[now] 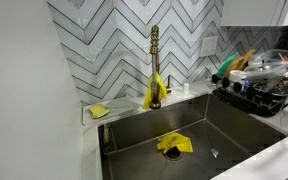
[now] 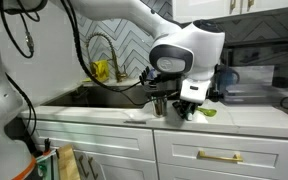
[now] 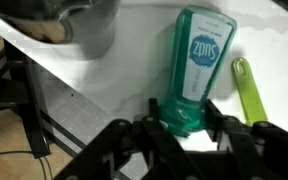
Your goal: Put the bottle upright on the cupboard
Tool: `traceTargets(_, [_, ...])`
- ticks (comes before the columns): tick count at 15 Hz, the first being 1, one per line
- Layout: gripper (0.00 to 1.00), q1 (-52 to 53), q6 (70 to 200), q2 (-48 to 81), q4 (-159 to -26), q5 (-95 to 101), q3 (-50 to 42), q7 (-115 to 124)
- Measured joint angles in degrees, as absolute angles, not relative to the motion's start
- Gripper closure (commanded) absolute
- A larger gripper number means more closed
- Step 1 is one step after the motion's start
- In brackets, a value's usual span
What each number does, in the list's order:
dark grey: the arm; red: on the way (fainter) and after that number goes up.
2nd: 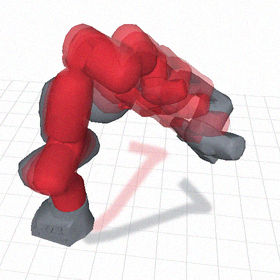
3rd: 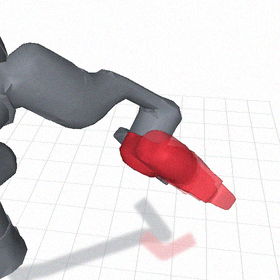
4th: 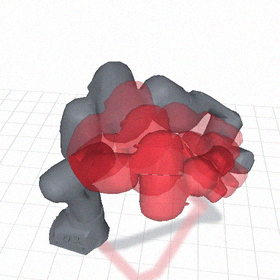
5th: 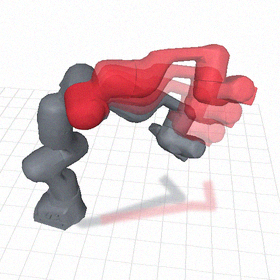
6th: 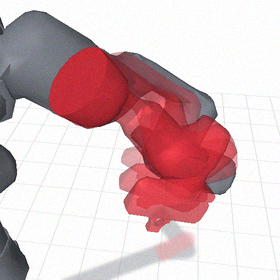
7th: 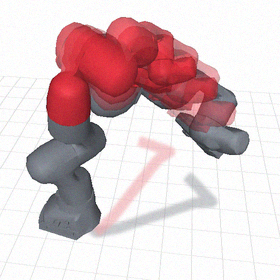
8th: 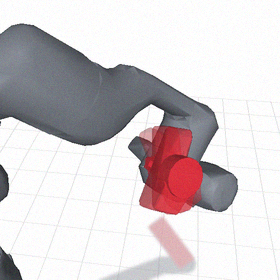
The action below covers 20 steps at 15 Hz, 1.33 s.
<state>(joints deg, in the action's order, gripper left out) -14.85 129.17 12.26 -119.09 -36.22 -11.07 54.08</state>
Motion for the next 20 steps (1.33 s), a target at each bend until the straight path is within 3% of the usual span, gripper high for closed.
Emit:
traceTargets(8, [0.79, -14.89, 128.61, 11.88, -117.1, -31.97, -13.1, 54.25])
traceTargets(20, [0.79, -9.74, 116.89, 5.87, -110.41, 7.87, -13.09, 63.55])
